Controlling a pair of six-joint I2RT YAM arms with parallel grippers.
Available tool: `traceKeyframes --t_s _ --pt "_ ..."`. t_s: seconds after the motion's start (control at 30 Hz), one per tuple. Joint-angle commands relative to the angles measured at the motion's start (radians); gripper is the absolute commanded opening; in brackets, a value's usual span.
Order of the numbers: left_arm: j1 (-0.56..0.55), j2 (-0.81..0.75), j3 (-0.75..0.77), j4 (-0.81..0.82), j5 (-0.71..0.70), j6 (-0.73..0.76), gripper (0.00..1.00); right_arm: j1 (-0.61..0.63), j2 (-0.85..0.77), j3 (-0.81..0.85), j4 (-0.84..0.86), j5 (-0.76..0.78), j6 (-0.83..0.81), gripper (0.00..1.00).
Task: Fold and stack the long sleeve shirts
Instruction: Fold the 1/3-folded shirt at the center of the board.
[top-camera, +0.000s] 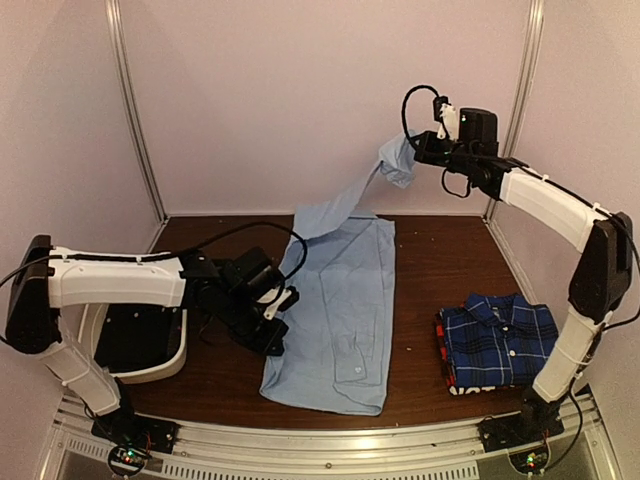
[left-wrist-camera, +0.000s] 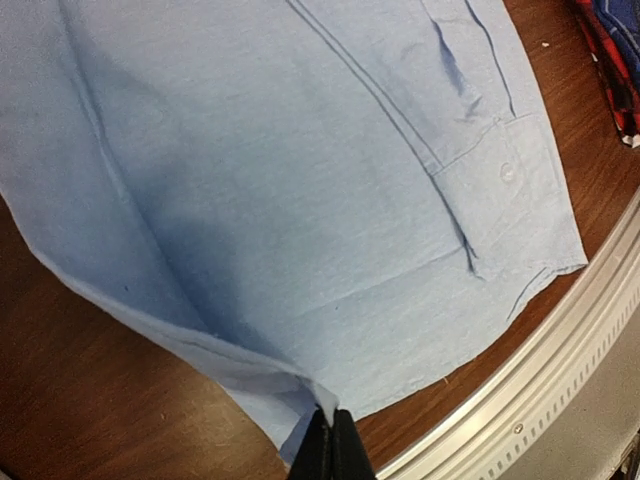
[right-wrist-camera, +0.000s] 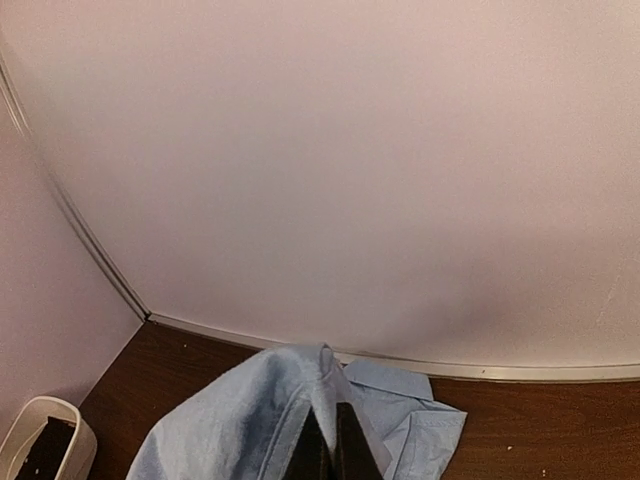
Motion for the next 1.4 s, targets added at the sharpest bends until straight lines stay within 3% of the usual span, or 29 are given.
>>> traceKeyframes --t_s 0.0,0.37,0.73,0.8,1.0,1.13,1.37 --pt "-0.03 0.053 0.079 0.004 0.055 0.068 0.0 -0.051 -0.086 -0.042 0.029 0.041 -0.009 0.0" --pt "-0.063 0.207 0.156 0.038 0.157 0.14 0.0 -0.098 -0.182 -0.155 -0.024 0.06 -0.056 0.0" --pt "-0.065 0.218 0.129 0.058 0.209 0.166 0.0 -0.097 -0.143 -0.135 -0.139 0.011 -0.141 0.01" --pt "-0.065 0.219 0.124 0.068 0.221 0.166 0.04 -0.093 -0.133 -0.127 -0.172 -0.025 -0.166 0.01" --pt "-0.065 0.214 0.121 0.082 0.241 0.166 0.3 -0.058 -0.109 -0.111 -0.269 -0.043 -0.239 0.02" --pt "-0.064 0.197 0.124 0.084 0.238 0.161 0.41 -0.035 -0.111 -0.115 -0.309 -0.049 -0.265 0.02" --pt "-0.031 0.152 0.118 0.097 0.224 0.124 0.48 0.05 -0.105 -0.087 -0.418 -0.016 -0.334 0.02"
